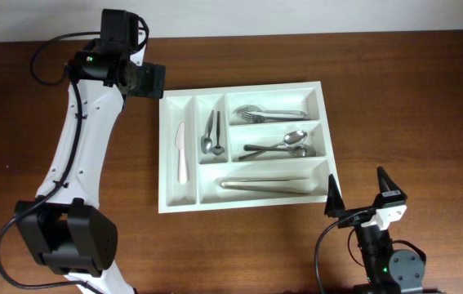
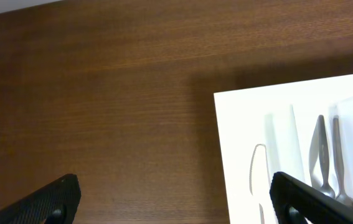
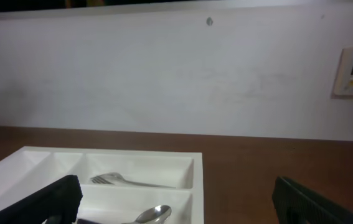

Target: Pack container

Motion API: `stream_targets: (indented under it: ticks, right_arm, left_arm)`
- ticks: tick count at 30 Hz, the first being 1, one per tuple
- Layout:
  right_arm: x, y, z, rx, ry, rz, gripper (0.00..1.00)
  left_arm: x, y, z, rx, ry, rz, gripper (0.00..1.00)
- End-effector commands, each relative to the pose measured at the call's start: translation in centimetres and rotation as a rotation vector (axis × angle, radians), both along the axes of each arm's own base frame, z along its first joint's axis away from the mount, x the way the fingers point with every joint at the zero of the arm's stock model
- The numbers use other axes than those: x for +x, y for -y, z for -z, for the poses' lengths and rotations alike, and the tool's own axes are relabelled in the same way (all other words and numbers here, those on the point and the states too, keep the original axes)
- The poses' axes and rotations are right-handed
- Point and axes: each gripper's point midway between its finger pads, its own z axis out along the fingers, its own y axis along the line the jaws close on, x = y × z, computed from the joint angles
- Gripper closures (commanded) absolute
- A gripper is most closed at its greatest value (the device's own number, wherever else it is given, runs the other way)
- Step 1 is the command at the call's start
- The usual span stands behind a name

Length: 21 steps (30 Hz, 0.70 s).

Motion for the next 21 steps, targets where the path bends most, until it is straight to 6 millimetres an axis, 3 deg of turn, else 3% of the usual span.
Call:
stream_targets:
  ticks: [1, 14, 21]
  right_arm:
    - [0.1, 0.3, 0.6, 0.015, -0.008, 0.019, 0.01]
    - [0.2, 0.3, 1.8, 0.006, -0.056, 0.019, 0.01]
    - [0.2, 0.3, 4.9, -0.005, -0.183, 0.020, 0.01]
  left_arm:
    - [-0.1, -0.1, -2.2, -0.010, 0.052, -0.013, 0.01]
    - [-0.1, -0.1, -2.2, -0.011, 0.051, -0.013, 0.01]
    - [-0.1, -0.1, -2.2, -0.010, 0.051, -0.013, 0.01]
